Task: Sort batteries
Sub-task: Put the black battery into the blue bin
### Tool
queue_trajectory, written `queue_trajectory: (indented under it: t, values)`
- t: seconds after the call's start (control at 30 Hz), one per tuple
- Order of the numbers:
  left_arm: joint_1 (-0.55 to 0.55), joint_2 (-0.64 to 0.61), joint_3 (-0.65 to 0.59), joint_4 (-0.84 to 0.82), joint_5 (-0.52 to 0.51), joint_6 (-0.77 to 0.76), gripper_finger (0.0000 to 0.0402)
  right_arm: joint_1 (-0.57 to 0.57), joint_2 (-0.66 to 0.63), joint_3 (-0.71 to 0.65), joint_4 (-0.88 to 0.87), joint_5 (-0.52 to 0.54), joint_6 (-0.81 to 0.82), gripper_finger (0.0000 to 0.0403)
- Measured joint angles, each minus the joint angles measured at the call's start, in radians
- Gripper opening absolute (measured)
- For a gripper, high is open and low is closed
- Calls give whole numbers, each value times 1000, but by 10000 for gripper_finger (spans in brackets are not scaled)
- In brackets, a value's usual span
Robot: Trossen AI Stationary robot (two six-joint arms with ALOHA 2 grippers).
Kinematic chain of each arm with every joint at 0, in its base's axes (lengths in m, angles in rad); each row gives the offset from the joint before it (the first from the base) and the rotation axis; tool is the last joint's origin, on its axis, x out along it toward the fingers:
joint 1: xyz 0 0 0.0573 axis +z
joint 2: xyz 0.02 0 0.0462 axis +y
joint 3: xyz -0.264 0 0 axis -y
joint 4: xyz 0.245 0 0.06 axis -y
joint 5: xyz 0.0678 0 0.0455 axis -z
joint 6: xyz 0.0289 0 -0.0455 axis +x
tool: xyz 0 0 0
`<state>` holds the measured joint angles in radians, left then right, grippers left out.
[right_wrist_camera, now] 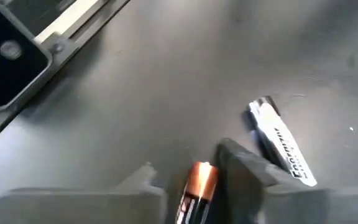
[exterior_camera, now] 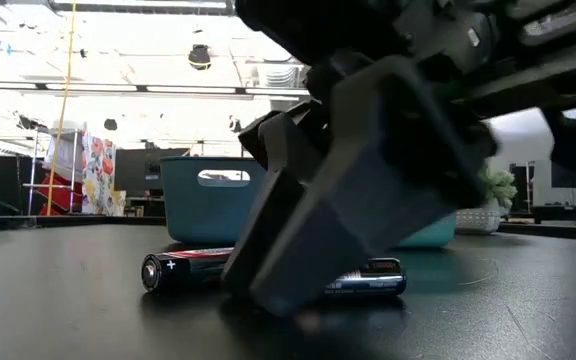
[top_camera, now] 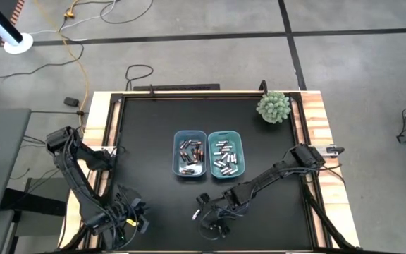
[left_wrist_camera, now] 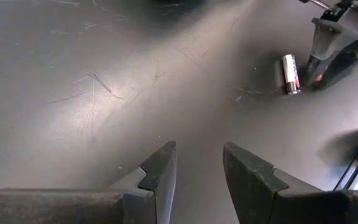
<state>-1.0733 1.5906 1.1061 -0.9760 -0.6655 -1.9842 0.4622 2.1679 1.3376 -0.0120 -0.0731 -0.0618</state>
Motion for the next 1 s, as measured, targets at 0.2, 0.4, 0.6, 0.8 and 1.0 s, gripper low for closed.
queue_trajectory:
  t: [0.2,0.4,0.6,0.8,1.0]
  values:
    - [0,0,0,-8,0,5,128,0,2,1,-31,-2,92,38]
    - [0,0,0,-33,0,5,128,0,0,0,-32,-4,101,48]
    - [0,0,0,-39,0,5,128,0,-6,-2,-32,-4,122,58]
    - [0,0,0,-39,0,3,128,0,-10,-3,-32,-4,123,60]
    - [0,0,0,-37,0,-2,128,0,-10,-3,-25,-4,123,77]
